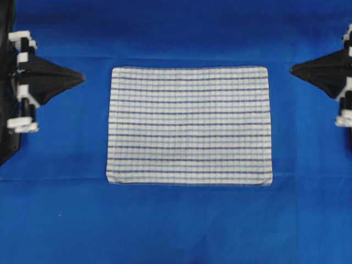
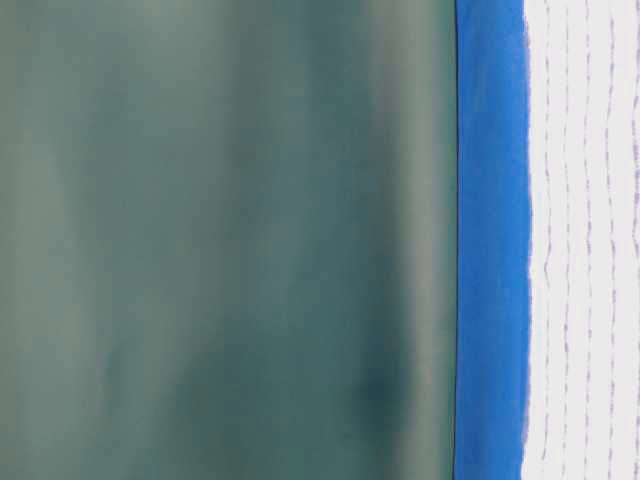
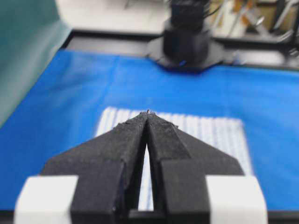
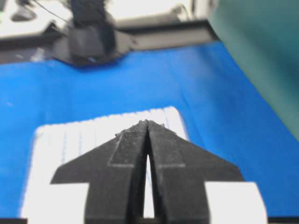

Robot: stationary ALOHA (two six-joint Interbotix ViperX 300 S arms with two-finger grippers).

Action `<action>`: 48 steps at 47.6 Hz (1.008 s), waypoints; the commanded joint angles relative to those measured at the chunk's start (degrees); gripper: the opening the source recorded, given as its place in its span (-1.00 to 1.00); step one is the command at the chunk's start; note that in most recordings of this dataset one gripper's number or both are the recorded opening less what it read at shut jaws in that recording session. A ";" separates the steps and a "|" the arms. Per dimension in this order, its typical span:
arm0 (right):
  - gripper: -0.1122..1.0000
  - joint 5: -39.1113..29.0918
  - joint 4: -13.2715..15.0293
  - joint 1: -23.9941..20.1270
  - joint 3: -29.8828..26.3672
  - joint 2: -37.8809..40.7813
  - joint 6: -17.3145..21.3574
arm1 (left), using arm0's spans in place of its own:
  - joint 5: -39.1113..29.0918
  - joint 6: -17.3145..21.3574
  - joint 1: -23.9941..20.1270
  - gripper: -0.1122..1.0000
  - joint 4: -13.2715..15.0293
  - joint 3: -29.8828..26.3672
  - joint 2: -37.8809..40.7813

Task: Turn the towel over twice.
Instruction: 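Move both grippers to the towel's far corners and pinch them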

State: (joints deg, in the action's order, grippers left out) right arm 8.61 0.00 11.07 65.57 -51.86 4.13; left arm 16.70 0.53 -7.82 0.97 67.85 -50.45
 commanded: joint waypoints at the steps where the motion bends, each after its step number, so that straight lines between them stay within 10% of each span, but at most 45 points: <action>1: -0.80 -0.18 -0.26 2.46 -1.05 1.85 0.53 | 0.62 0.00 -2.37 -0.80 0.18 -0.53 2.46; 10: -0.75 -2.90 -0.18 9.32 -0.62 7.73 1.32 | 3.43 -0.26 -7.73 -0.53 0.35 0.62 9.23; 20: 0.27 -3.87 0.44 14.77 -1.76 18.46 0.88 | 10.28 -0.44 -12.39 0.54 0.35 2.20 18.98; 24: 0.37 -3.78 1.05 15.64 -2.37 22.94 0.88 | 11.25 -0.44 -13.36 0.82 0.35 2.02 22.94; 48: 0.27 0.44 1.67 19.51 -4.13 41.66 0.35 | 18.02 -0.53 -18.98 0.74 0.35 -1.49 47.02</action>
State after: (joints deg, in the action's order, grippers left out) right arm 7.56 1.49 29.97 62.49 -11.43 4.48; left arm 32.96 -0.09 -26.19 1.23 67.24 -5.54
